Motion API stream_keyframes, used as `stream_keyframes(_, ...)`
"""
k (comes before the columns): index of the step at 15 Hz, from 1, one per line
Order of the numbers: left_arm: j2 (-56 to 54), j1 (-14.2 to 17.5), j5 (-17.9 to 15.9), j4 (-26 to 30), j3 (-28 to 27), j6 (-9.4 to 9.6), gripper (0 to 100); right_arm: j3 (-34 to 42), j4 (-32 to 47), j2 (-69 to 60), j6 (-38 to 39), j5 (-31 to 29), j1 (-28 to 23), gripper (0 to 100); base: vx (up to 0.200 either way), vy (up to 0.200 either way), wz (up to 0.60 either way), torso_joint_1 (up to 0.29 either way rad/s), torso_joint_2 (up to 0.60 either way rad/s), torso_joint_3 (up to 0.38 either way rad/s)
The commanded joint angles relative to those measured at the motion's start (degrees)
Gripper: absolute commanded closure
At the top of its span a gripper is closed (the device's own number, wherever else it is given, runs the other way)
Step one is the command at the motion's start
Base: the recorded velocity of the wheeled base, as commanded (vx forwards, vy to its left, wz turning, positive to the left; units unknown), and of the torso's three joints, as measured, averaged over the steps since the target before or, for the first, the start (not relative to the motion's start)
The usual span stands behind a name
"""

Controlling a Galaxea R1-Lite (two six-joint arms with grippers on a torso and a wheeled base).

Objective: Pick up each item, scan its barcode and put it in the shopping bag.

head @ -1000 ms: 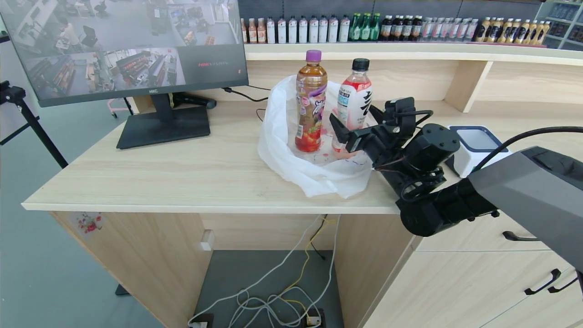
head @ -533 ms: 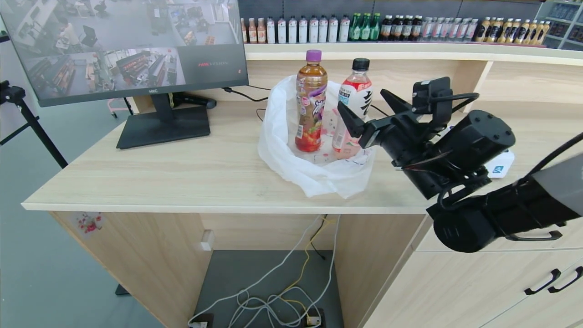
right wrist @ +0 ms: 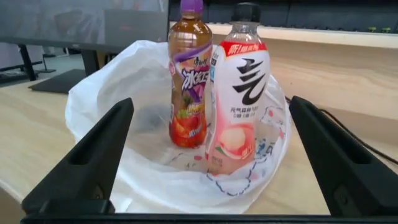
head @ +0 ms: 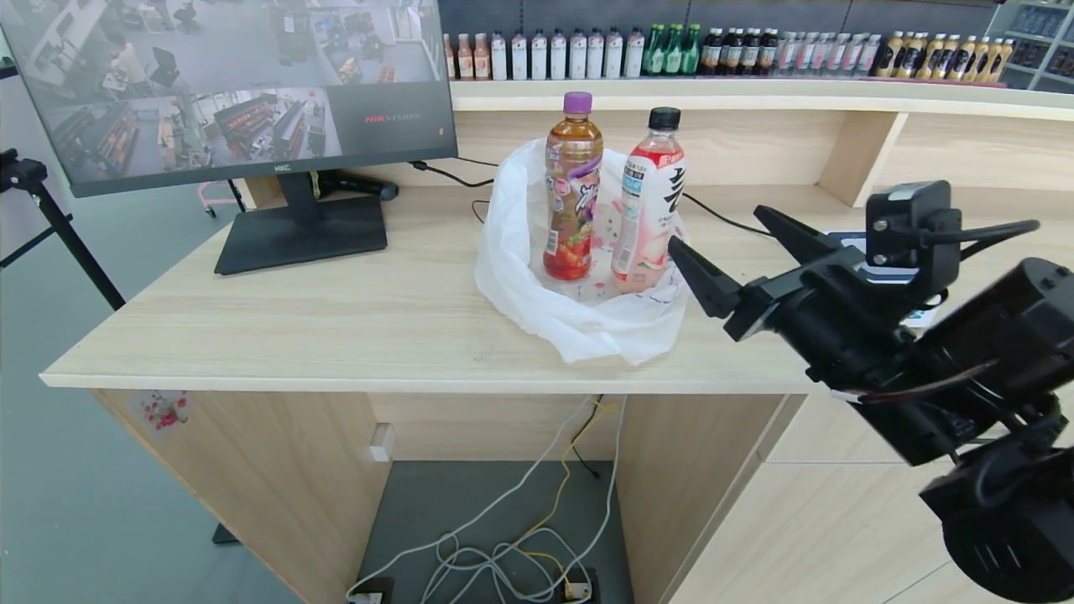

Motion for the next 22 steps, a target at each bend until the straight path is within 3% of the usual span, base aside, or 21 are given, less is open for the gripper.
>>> stream_keyframes(1, 0.0, -0.1, 0.0, 0.1, 0.0, -0.01, 0, 6.1, -0.1, -6.6, -0.1, 0.0, 1.4, 0, 0.000, 0.000, 0.00, 0.000, 0.00, 0.000)
stream_keyframes(5, 0.0, -0.1, -0.1, 0.1, 0.0, 0.17, 0, 22.2, -0.1, -12.7, -0.1, -0.1, 4.6, 0, 0.000, 0.000, 0.00, 0.000, 0.00, 0.000)
stream_keyframes(10, 0.0, -0.1, 0.0, 0.1, 0.0, -0.27, 0, 30.2, -0.1, -17.6, -0.1, -0.1, 3.5, 0, 0.000, 0.000, 0.00, 0.000, 0.00, 0.000)
stream_keyframes(15, 0.0, -0.1, 0.0, 0.1, 0.0, 0.08, 0, 25.0, -0.1, -16.0, -0.7, -0.1, 3.1, 0, 0.000, 0.000, 0.00, 0.000, 0.00, 0.000)
stream_keyframes(22, 0.0, 0.0, 0.0, 0.2, 0.0, -0.36, 0, 27.2, -0.1, -16.9, -0.8, -0.1, 1.8, 0, 0.000, -0.200, 0.00, 0.000, 0.00, -0.002)
